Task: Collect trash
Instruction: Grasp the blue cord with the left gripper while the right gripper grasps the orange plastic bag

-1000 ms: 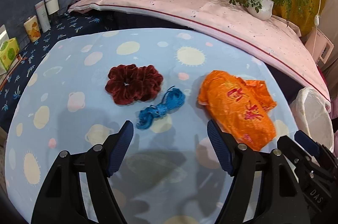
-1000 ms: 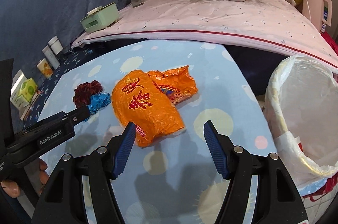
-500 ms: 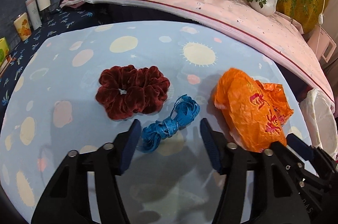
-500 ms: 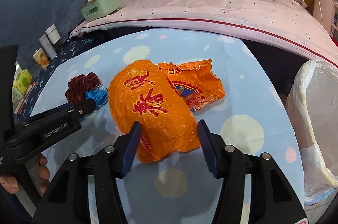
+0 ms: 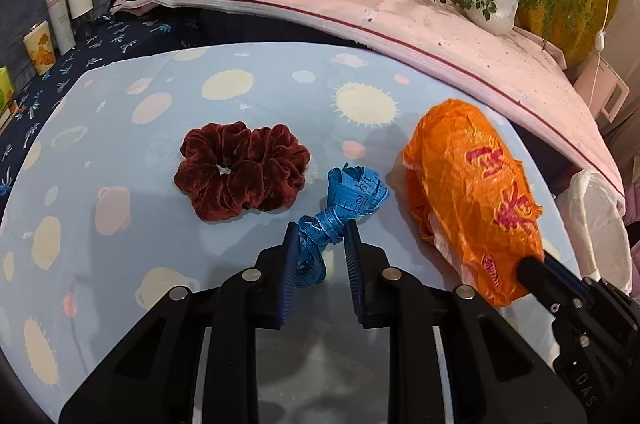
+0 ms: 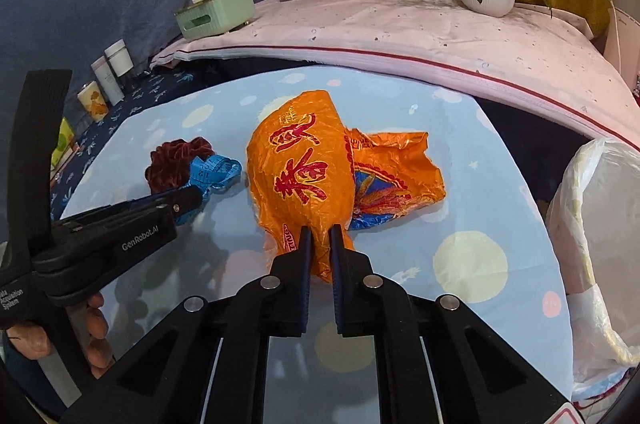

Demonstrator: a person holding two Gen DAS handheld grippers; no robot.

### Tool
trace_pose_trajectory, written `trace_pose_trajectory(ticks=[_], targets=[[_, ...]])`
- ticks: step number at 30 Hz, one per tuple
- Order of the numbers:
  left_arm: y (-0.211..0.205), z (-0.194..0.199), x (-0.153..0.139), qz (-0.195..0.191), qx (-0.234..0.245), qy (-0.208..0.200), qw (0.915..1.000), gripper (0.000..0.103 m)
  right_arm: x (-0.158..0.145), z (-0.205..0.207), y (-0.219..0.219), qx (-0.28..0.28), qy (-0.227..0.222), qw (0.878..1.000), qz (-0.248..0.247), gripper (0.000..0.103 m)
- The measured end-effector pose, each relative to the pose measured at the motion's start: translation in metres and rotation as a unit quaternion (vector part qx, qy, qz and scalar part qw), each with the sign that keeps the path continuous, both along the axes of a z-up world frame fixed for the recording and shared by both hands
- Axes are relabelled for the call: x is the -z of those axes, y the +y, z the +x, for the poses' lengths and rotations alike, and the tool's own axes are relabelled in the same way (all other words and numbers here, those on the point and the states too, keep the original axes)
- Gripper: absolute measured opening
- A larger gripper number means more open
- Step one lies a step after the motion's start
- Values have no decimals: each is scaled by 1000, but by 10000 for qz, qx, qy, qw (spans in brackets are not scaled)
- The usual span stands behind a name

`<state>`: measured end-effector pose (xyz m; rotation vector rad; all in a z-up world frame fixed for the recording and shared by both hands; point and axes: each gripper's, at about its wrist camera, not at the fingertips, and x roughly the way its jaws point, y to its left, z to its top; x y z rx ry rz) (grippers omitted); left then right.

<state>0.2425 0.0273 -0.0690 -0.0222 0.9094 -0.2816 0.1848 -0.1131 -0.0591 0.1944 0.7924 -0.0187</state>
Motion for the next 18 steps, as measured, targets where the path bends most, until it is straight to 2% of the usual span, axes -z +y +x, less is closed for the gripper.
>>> trace_pose_trajectory(ticks=[8, 18], targets=[[-15, -22, -36, -153, 162, -287, 9993, 22, -51, -20, -22, 205, -561, 9981, 136, 9], [-66, -53, -78, -271, 609, -601, 9960, 22, -82, -49, -69, 676, -858, 9937, 268, 9]])
